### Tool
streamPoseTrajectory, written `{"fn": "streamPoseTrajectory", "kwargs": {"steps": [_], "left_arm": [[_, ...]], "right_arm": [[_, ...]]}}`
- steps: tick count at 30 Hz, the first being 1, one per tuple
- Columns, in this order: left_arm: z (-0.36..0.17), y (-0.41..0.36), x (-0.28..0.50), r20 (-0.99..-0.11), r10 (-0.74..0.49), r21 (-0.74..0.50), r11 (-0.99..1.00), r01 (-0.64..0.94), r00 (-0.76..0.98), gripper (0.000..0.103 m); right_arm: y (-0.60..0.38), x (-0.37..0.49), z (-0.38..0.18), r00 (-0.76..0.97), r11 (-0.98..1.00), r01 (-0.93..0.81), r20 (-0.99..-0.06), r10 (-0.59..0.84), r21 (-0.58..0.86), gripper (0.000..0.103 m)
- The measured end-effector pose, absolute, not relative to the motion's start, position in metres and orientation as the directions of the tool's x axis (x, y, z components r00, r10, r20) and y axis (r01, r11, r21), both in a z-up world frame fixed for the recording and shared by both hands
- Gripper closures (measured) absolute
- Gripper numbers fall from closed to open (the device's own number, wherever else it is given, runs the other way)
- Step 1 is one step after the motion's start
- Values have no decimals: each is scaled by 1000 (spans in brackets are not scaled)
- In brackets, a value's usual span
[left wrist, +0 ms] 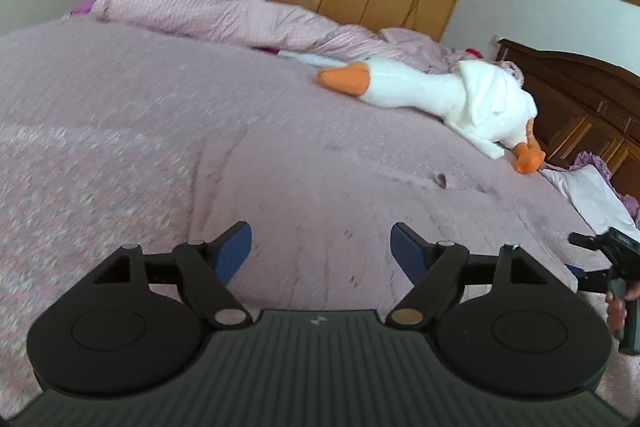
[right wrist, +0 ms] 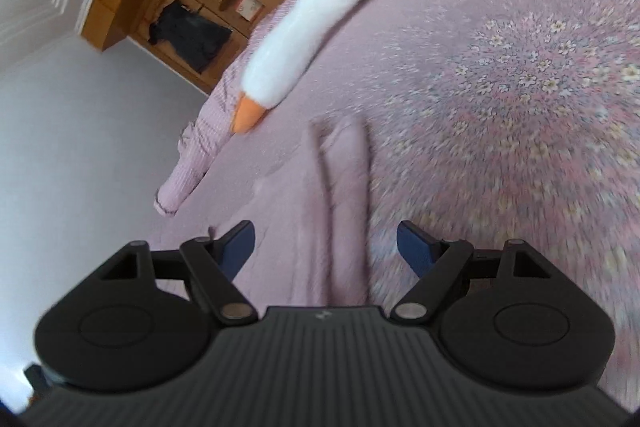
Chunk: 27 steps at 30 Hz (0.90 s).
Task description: Fold small clothes
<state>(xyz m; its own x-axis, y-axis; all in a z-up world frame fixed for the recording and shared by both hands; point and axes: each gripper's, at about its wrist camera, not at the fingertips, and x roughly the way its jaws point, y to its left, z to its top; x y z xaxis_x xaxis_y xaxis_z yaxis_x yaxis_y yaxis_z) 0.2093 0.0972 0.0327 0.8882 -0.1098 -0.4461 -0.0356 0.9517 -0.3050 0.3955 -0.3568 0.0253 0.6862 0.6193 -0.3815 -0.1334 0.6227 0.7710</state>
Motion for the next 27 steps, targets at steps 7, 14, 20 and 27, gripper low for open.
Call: {"fn": "streamPoseTrajectory", "kwargs": {"steps": [7, 14, 20, 27], "left_arm": [[30, 93, 216, -404, -61, -251, 967, -47, 913, 21], [22, 110, 224, -425, -17, -276, 955, -112, 905, 21], [22, 109, 224, -424, -11, -244, 964, -103, 906, 21], [18, 103, 225, -434, -14, -215, 973, -88, 901, 21]], "right_arm": [[-352, 450, 17, 618, 569, -191, -352, 703, 800, 25], [-317, 489, 24, 532, 591, -227, -410, 741, 774, 26], [-325, 494, 17, 535, 581, -172, -420, 733, 795, 59], [-321, 487, 25, 563, 613, -169, -435, 703, 772, 82]]}}
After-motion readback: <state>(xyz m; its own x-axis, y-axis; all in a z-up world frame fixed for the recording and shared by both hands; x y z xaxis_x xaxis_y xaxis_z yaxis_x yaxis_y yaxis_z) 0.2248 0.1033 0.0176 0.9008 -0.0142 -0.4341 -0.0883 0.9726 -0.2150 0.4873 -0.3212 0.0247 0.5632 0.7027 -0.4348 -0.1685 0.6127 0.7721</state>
